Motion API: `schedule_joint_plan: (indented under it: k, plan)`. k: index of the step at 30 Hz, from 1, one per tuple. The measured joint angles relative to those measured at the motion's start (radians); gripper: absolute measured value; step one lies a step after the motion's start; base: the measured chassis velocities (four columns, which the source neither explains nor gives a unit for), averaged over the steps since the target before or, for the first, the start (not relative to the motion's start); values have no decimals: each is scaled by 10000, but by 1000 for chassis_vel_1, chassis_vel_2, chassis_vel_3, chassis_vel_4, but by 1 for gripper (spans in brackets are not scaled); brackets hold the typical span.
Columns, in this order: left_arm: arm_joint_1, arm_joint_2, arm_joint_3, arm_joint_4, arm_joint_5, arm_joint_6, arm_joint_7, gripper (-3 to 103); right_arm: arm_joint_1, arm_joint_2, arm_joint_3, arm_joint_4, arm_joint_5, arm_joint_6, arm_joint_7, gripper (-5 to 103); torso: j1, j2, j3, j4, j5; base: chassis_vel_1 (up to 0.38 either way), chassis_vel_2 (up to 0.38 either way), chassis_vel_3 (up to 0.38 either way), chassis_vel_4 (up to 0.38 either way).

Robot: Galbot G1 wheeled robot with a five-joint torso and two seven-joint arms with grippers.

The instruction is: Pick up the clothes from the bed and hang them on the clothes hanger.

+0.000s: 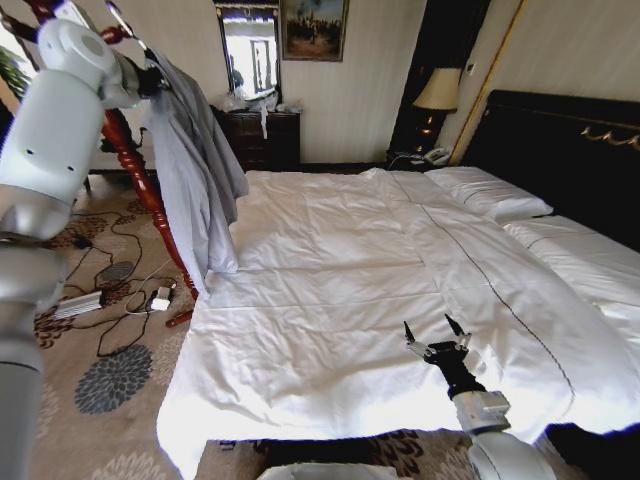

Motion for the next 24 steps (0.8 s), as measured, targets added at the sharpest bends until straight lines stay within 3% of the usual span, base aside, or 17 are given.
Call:
schedule_joint_plan:
  k: [24]
  plan:
    - [103,-388,77,743,192,136,261,18,0,0,0,0,0,0,0,100,0,0,0,-1,0,0,0,0,0]
